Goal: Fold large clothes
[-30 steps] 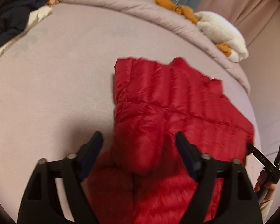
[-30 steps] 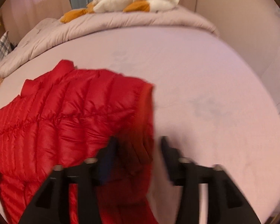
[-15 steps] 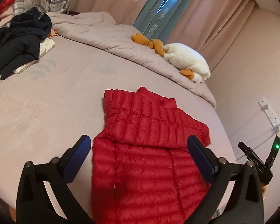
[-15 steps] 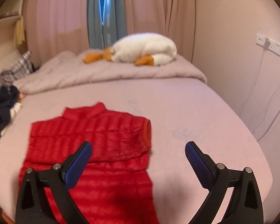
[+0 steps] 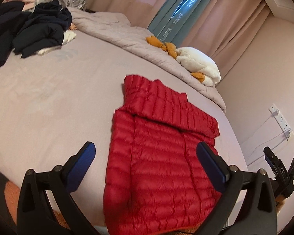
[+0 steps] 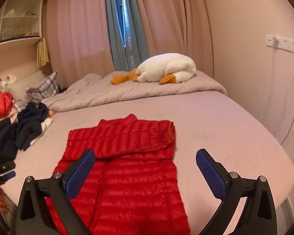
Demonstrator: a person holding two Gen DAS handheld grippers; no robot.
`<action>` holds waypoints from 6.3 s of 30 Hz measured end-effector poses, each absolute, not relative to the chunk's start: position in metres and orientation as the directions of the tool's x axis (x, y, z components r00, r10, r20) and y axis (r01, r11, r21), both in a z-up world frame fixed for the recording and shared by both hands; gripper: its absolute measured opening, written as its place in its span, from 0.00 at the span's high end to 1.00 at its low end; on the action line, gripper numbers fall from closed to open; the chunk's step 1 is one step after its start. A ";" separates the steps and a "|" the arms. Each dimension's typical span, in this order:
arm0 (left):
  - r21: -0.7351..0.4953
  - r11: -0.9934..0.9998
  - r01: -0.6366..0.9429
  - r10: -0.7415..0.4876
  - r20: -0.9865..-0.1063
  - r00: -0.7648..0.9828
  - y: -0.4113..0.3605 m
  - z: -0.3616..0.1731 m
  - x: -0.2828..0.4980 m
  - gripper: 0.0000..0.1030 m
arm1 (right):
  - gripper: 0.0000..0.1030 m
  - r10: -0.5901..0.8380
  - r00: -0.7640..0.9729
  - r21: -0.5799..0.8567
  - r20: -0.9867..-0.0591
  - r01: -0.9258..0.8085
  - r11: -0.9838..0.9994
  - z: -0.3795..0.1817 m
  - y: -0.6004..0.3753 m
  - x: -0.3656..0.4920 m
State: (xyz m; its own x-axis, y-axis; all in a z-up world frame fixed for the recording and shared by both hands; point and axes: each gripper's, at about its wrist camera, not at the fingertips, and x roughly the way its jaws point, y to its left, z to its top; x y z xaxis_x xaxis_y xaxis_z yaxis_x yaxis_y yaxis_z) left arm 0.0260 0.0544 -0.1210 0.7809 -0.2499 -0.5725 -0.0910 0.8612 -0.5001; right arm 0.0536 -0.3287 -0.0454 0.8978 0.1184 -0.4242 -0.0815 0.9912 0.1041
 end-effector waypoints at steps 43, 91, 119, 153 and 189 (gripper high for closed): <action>-0.389 0.913 -0.125 -0.244 -0.764 0.597 0.033 -0.217 0.008 0.00 | 0.01 0.072 0.737 0.191 -0.672 0.079 0.978 -0.163 -0.364 -0.002; -0.481 0.873 -0.083 -0.362 -0.751 0.552 0.030 -0.252 0.007 0.01 | 0.08 0.131 0.589 0.257 -0.797 0.136 0.957 -0.231 -0.378 0.003; -0.526 0.850 -0.024 -0.451 -0.751 0.482 0.012 -0.250 -0.016 0.22 | 0.35 0.147 0.603 0.271 -0.784 0.118 0.955 -0.224 -0.366 0.007; -0.541 0.839 0.062 -0.445 -0.616 0.650 0.000 -0.168 -0.020 0.88 | 0.83 0.234 0.719 0.297 -0.654 -0.040 0.954 -0.170 -0.353 -0.004; -0.484 0.806 0.342 -0.539 -0.359 0.762 0.035 -0.020 -0.064 0.86 | 0.84 0.322 0.894 0.140 -0.312 -0.292 0.946 -0.028 -0.344 -0.065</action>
State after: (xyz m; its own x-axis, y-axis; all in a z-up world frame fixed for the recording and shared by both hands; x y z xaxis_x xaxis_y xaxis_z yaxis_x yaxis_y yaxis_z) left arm -0.0636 0.0347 -0.0202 0.7620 -0.5391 -0.3588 0.3423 0.8056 -0.4835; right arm -0.0649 -0.3438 -0.0285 0.8936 0.3223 -0.3124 -0.2921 0.9460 0.1405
